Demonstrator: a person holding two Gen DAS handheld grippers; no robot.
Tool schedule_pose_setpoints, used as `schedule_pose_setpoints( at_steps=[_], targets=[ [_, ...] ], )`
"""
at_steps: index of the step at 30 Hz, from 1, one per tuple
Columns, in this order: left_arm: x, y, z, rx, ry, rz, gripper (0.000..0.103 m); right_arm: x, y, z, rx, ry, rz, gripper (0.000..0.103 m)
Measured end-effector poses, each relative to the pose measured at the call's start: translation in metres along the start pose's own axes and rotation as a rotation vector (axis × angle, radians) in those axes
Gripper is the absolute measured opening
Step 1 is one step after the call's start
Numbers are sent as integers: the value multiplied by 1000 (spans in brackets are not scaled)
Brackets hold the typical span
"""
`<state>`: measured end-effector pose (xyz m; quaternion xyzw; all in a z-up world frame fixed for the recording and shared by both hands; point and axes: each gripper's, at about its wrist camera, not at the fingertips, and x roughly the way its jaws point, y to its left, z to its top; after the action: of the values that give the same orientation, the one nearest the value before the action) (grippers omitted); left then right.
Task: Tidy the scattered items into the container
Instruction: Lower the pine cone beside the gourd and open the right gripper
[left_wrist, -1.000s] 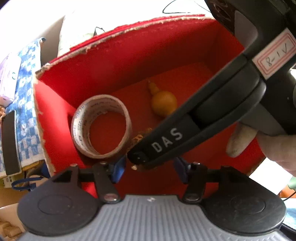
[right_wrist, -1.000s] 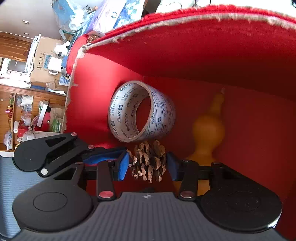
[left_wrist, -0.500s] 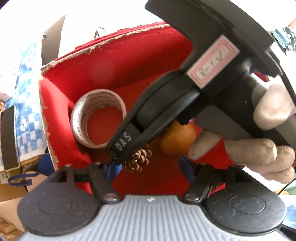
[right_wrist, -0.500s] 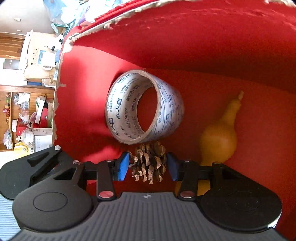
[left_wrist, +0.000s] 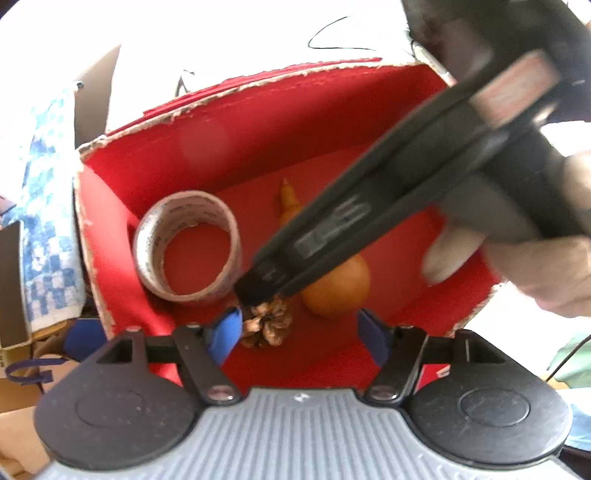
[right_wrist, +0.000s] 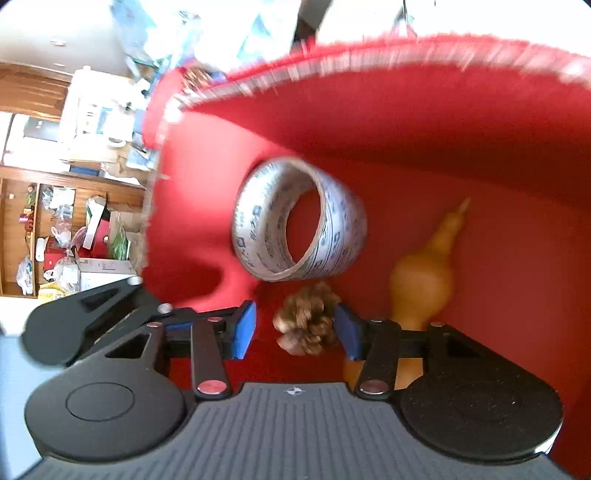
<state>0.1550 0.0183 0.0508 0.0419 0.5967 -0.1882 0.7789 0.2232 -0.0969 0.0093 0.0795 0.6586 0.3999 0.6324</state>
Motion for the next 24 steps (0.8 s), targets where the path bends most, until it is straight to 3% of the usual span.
schedule_pose_setpoints(
  at_steps=[2,6,11,13,16,24],
  targets=[
    [-2,-3,1,-2,-19,-34,68,-21,-2,-5,-28,-45,-17,47],
    [-2,-10,2,-3,-48,-118,67,-57,-6,-15,-88,-118,-161,44],
    [13,-11,7,-47,-9,-196,69,-43,-19,-17,-88,-34,-333,35],
    [17,-6,8,-76,5,-211,70,-23,-13,-15,-81,14,-343,32],
    [22,-1,8,-95,35,-169,70,-6,-15,-11,-70,44,-351,32],
    [15,4,9,-115,75,-88,72,25,-12,5,-71,70,-264,32]
  ],
)
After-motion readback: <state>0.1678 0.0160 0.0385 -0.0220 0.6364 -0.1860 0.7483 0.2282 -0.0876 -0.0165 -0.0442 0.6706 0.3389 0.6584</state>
